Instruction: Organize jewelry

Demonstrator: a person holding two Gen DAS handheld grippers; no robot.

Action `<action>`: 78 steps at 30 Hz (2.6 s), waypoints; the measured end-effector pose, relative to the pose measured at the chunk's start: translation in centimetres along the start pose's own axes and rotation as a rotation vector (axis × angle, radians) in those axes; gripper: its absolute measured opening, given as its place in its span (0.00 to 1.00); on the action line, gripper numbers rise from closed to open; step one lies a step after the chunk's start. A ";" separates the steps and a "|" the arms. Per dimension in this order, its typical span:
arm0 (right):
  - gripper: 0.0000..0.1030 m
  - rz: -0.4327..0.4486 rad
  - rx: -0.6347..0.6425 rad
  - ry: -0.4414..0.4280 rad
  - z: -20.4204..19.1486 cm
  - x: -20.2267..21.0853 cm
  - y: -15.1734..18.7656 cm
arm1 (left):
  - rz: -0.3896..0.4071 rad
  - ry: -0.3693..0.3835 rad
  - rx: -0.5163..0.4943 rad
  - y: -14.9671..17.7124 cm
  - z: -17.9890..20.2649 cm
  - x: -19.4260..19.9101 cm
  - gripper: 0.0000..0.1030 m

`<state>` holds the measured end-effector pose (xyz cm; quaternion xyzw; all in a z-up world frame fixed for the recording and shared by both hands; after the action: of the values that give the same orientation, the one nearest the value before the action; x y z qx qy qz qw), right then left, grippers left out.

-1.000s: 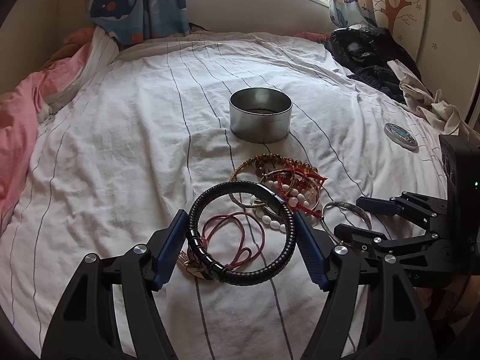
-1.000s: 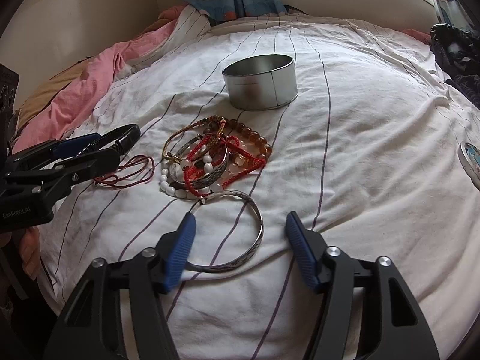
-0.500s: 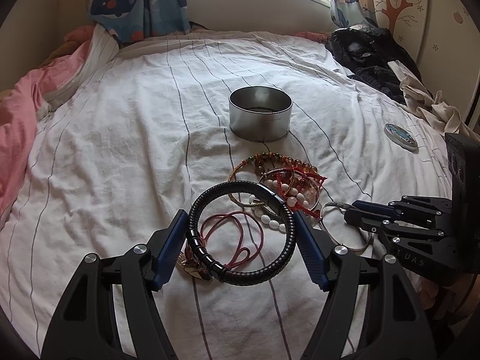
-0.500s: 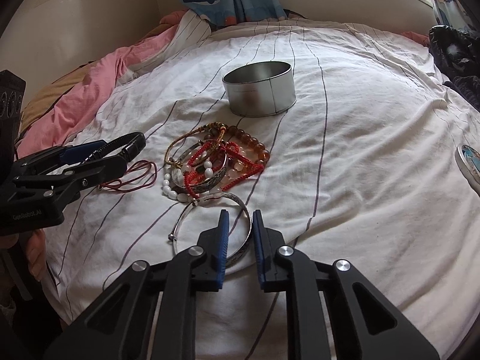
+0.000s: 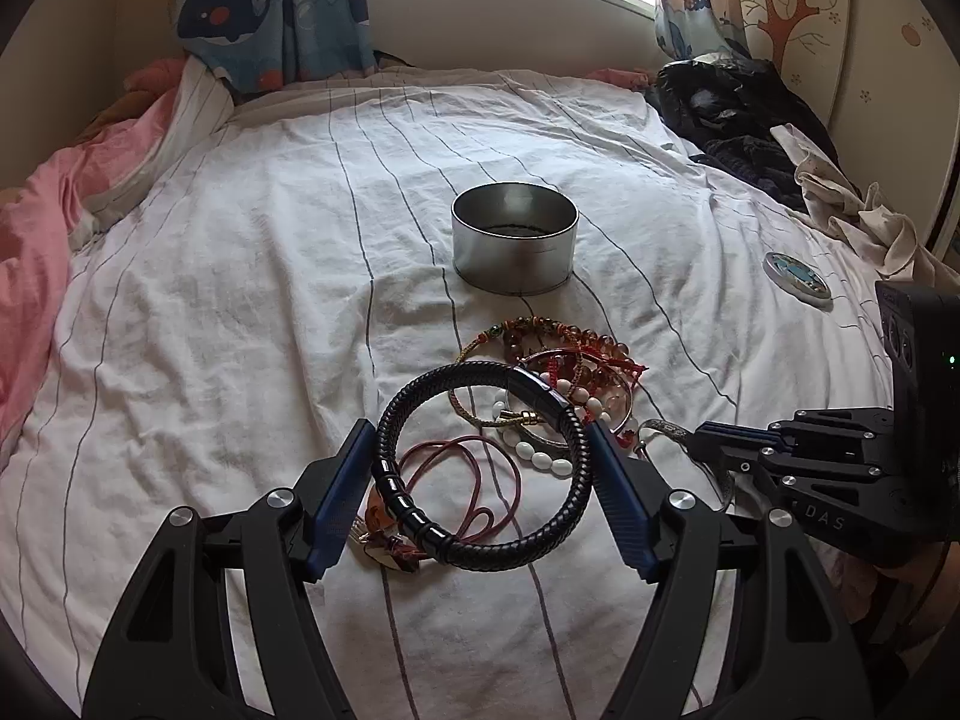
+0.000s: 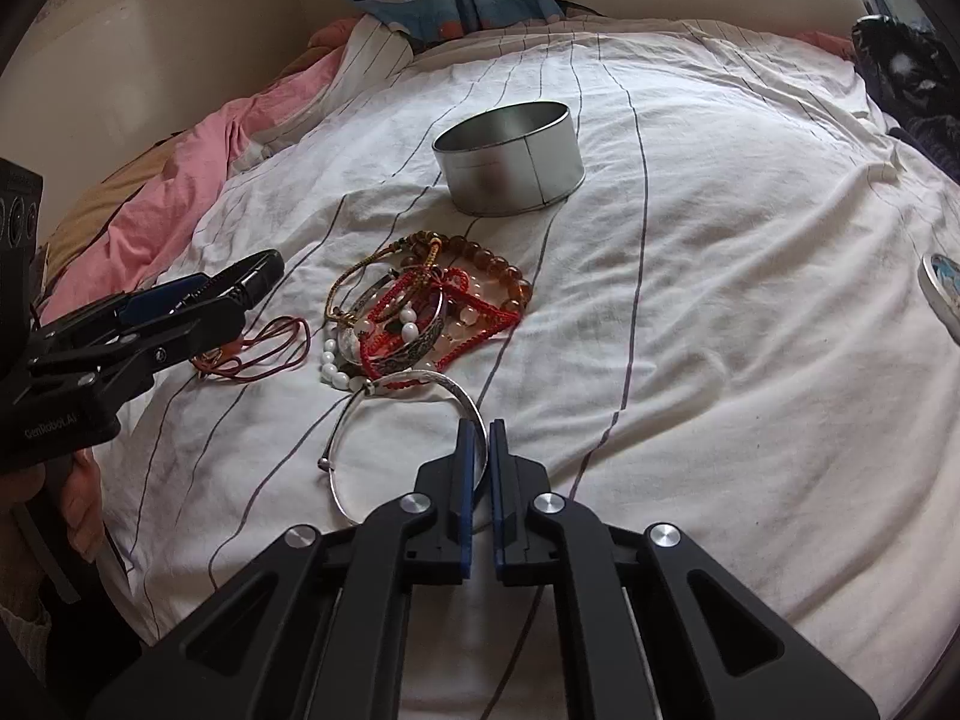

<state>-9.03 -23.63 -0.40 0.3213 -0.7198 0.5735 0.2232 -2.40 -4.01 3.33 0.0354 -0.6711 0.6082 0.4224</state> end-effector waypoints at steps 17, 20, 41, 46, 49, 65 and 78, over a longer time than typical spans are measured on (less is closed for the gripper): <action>0.04 0.195 0.024 0.074 1.5 2.3 -6.6 | 0.066 0.017 -0.024 -5.6 2.2 -3.4 0.65; 0.04 0.230 0.057 0.105 1.8 1.8 -9.1 | 0.076 0.016 -0.020 -7.5 2.6 -5.3 0.65; 0.04 0.215 0.224 0.165 2.0 -6.3 -18.0 | 0.070 -0.037 0.160 -11.7 -2.3 -11.0 0.81; 0.13 0.145 0.236 0.141 0.5 -8.7 -17.1 | 0.040 -0.072 0.163 -10.0 -3.4 -9.5 0.81; 0.26 0.162 0.199 0.116 0.7 -6.3 -15.7 | 0.002 -0.069 0.122 -8.4 -3.2 -8.6 0.81; 0.26 0.040 0.103 -0.124 0.6 -2.9 -7.1 | -0.177 -0.172 -0.053 -2.9 -1.4 -9.7 0.72; 0.03 -0.037 0.222 -0.146 -1.5 -4.0 -5.5 | -0.206 -0.184 -0.077 -2.4 -1.1 -10.9 0.72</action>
<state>-2.42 -22.11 0.93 0.3979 -0.6602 0.6206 0.1439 6.47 -8.78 -1.51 0.1437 -0.7225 0.5297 0.4204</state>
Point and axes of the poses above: each gripper's, at about its wrist camera, not at the fingertips, and x roughly against the way its jaws point, z to its right, y to its underside, the point moved 3 cm from there along -x, roughly the way its jaws point, and after that the axes turned 7 degrees about z, right-handed, at the moved point
